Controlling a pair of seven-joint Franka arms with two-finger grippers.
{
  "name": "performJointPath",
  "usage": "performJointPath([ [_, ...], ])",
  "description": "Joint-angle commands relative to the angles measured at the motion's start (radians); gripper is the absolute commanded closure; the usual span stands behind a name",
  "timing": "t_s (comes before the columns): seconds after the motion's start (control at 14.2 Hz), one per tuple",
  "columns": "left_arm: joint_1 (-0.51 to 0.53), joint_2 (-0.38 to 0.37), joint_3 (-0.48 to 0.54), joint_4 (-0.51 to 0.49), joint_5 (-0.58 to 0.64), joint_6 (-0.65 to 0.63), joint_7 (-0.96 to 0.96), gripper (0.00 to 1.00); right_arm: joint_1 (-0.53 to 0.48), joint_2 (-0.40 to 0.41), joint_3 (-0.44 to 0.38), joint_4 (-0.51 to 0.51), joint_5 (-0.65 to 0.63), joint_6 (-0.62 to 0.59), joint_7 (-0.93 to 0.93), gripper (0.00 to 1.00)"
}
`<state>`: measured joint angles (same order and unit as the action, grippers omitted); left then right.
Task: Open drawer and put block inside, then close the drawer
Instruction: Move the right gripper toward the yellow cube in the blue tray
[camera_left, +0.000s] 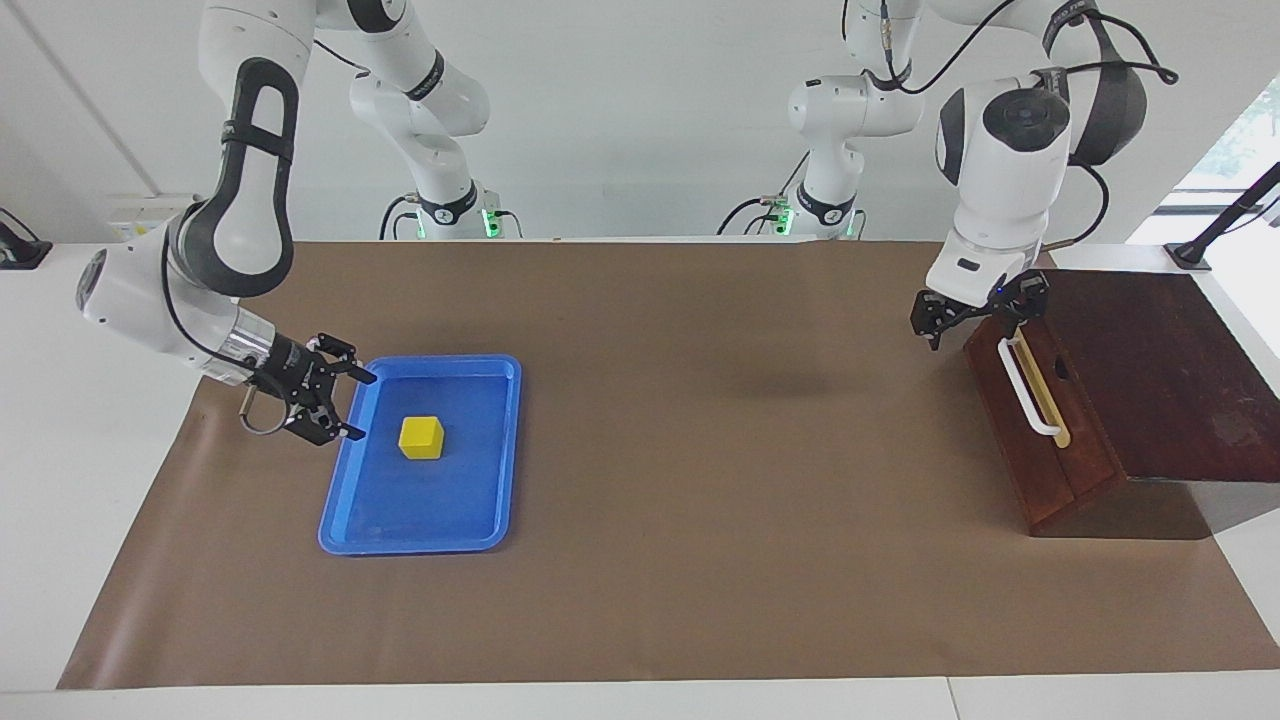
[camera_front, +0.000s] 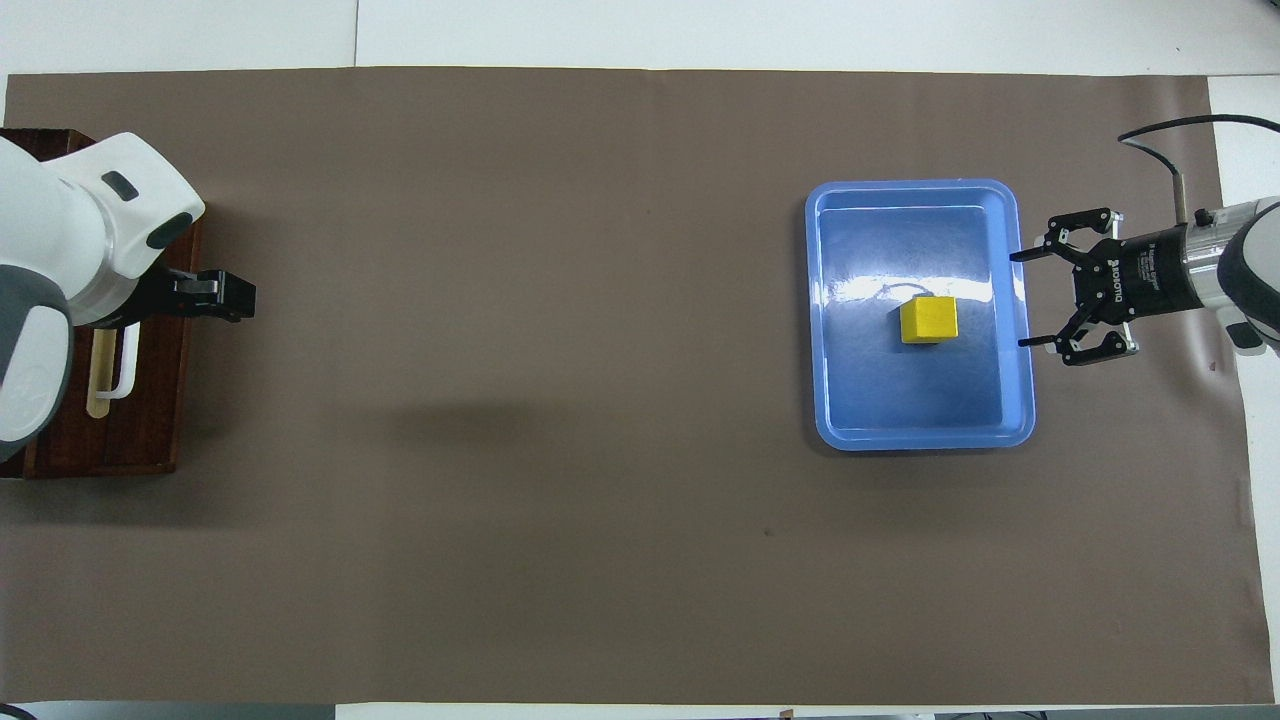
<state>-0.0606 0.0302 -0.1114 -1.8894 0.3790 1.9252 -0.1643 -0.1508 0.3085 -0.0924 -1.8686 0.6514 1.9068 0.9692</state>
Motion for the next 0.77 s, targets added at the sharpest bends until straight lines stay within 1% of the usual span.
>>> performJointPath([
  [0.0,0.031,0.049,0.003,-0.039,0.104,0.108,-0.049,0.0,-0.027,0.056,0.006,0.002,0.071,0.035,-0.098,0.0],
  [0.07,0.053,0.069,0.003,-0.051,0.106,0.15,-0.093,0.0,-0.027,0.061,0.006,0.005,0.077,0.035,-0.096,0.0],
  [0.21,0.102,0.077,0.004,-0.111,0.113,0.259,-0.109,0.0,-0.024,0.064,0.006,0.006,0.097,0.038,-0.098,0.0],
  [0.42,0.122,0.091,0.003,-0.114,0.173,0.273,-0.11,0.0,-0.016,0.083,0.006,0.005,0.105,0.054,-0.098,0.0],
  [0.7,0.111,0.097,0.003,-0.134,0.175,0.29,-0.136,0.0,0.0,0.103,0.008,0.002,0.108,0.075,-0.096,0.0],
])
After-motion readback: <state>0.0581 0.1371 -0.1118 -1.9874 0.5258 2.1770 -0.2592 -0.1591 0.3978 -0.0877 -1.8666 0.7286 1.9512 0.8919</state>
